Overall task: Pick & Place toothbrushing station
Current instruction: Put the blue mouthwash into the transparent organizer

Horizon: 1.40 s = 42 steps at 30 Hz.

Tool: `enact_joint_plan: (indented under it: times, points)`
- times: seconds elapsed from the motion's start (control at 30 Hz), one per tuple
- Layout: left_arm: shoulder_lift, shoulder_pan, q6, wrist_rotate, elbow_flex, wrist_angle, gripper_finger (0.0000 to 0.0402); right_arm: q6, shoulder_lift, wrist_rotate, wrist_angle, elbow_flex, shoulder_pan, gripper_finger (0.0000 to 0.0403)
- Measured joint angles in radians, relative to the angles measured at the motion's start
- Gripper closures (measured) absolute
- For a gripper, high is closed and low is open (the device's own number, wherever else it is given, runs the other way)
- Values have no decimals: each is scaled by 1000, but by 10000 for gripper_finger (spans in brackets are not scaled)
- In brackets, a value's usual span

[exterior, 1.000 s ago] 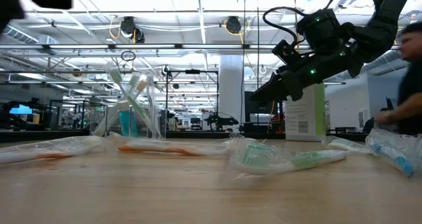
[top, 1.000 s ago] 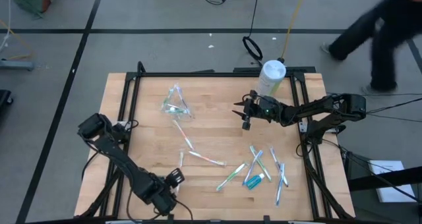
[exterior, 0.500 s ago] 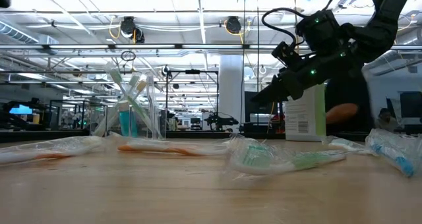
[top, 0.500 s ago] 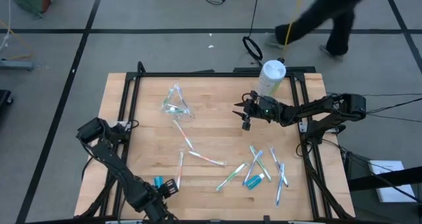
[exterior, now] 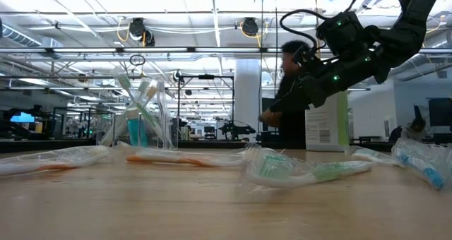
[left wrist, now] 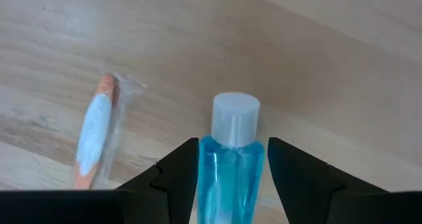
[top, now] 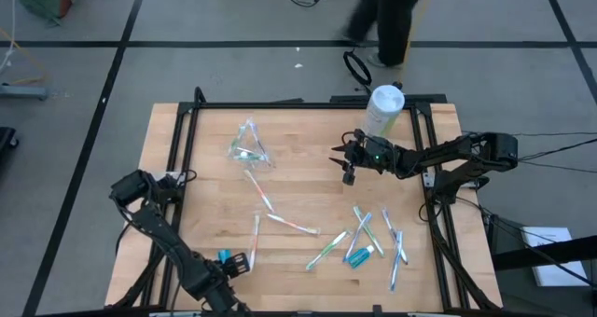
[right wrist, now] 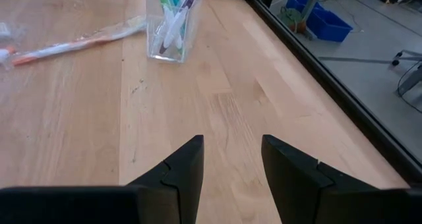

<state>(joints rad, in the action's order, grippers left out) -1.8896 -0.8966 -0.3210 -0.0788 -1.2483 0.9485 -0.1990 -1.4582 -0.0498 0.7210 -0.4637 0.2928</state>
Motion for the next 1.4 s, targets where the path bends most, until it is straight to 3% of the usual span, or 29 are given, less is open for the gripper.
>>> enact_joint_plan:
  times: [0.7, 0.87, 1.13, 1.3, 1.4]
  points:
    - [0, 6, 114, 4, 73, -196, 213, -104, -33, 0, 139, 0, 1, 259]
    - [0, 0, 120, -1, 76, -188, 242, -95, -102, 1, 228, -1, -1, 259]
    - [6, -3, 109, -23, 77, -84, 319, 69, -128, 2, 212, 0, -28, 259]
    - [54, 26, 103, -107, 85, 141, 318, 83, -127, 1, 237, 0, -59, 259]
    - [127, 63, 154, -241, 81, 229, 311, 86, -126, -1, 230, -1, -73, 259]
